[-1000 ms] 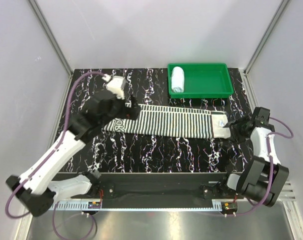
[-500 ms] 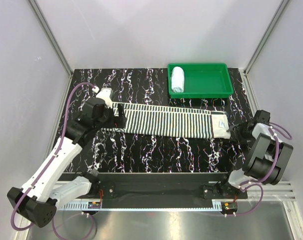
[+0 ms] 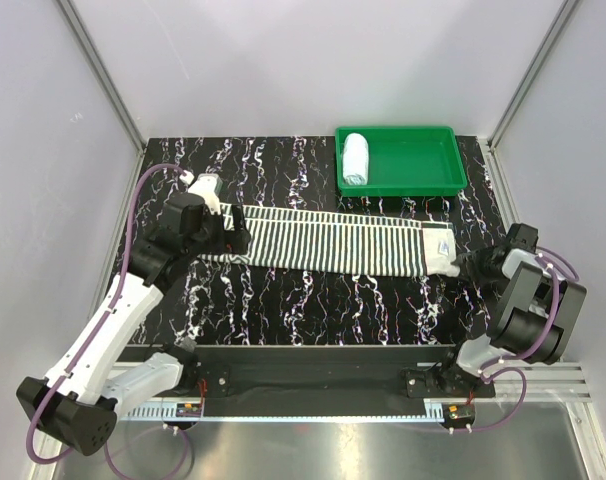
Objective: Roll the towels
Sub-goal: Fold the towel
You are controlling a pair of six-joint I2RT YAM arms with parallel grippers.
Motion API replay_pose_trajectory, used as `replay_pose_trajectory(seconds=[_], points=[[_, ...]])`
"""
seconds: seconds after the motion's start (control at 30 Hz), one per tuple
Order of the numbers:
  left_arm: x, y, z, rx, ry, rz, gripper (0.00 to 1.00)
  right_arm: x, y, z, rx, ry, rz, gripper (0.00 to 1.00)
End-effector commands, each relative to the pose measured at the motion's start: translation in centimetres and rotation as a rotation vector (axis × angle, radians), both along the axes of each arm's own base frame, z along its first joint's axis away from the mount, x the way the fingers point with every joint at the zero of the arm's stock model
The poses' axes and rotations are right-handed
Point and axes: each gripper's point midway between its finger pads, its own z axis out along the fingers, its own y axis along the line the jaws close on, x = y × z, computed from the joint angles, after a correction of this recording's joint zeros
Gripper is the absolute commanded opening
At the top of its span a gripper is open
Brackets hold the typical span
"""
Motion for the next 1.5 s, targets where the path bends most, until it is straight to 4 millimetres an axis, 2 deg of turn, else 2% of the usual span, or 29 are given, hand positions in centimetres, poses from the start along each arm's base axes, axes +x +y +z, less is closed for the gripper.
replay_pose_trajectory(seconds=[0.0, 0.17, 0.33, 0.6, 0.67, 0.7, 0.77, 0.8, 0.97, 1.07, 1.1, 1.17, 1.2, 1.33, 1.37, 1.4, 1.43, 1.47], points=[[0.5, -0.4, 0.7, -0.022, -0.035, -0.013, 0.99, -0.2, 0.4, -0.3, 0.01, -0.015, 0.014, 0.53], [0.6, -0.2, 0.6, -0.019, -0.035, -0.007, 0.99, -0.2, 0.5, -0.1, 0.008, -0.027, 0.023, 0.61], [0.7, 0.0, 0.6, -0.016, -0.032, -0.004, 0.99, -0.4, 0.8, 0.0, 0.015, -0.026, 0.027, 0.56], [0.8, 0.3, 0.7, -0.015, -0.034, 0.004, 0.99, -1.1, 1.2, -0.3, 0.02, -0.021, 0.032, 0.57], [0.9, 0.4, 0.6, -0.013, -0.034, 0.007, 0.99, -1.0, 1.1, -0.5, 0.013, -0.015, 0.035, 0.53], [0.9, 0.5, 0.6, -0.011, -0.034, 0.008, 0.99, -1.0, 1.0, -0.6, 0.013, -0.013, 0.035, 0.45], [0.9, 0.6, 0.6, -0.008, -0.034, 0.011, 0.99, -0.8, 0.8, -0.9, 0.011, -0.005, 0.035, 0.37], [0.9, 0.6, 0.5, -0.006, -0.031, 0.012, 0.99, -0.5, 0.7, -0.8, 0.008, -0.009, 0.037, 0.28], [0.9, 0.8, 0.5, -0.002, -0.034, 0.017, 0.99, 0.2, -0.3, -0.7, -0.03, -0.005, 0.041, 0.1], [0.9, 0.9, 0.5, -0.004, -0.034, 0.018, 0.99, 1.0, -1.0, 0.8, -0.065, -0.026, 0.062, 0.01], [0.9, 0.9, 0.5, -0.005, -0.033, 0.019, 0.99, 1.8, -1.5, 2.0, -0.086, -0.049, 0.068, 0.0], [0.9, 0.9, 0.5, -0.005, -0.03, 0.02, 0.99, 2.0, -1.3, 3.5, -0.131, -0.041, 0.11, 0.0], [0.9, 0.9, 0.5, -0.006, -0.031, 0.021, 0.99, 3.0, -1.4, 5.1, -0.169, -0.065, 0.127, 0.0], [1.0, 1.1, 0.6, -0.01, -0.031, 0.031, 0.99, 4.0, 1.2, 9.6, -0.264, -0.103, 0.221, 0.0], [1.0, 1.2, 0.5, -0.007, -0.028, 0.034, 0.99, 4.5, 3.0, 10.3, -0.275, -0.117, 0.271, 0.0], [1.0, 1.2, 0.4, -0.007, -0.024, 0.035, 0.99, 5.2, 3.7, 11.7, -0.286, -0.145, 0.286, 0.0], [1.0, 1.3, 0.4, -0.008, -0.026, 0.038, 0.99, 5.2, 4.7, 12.4, -0.295, -0.143, 0.301, 0.0], [1.0, 1.4, 0.4, -0.007, -0.024, 0.041, 0.99, 5.5, 6.7, 13.0, -0.303, -0.156, 0.352, 0.0]])
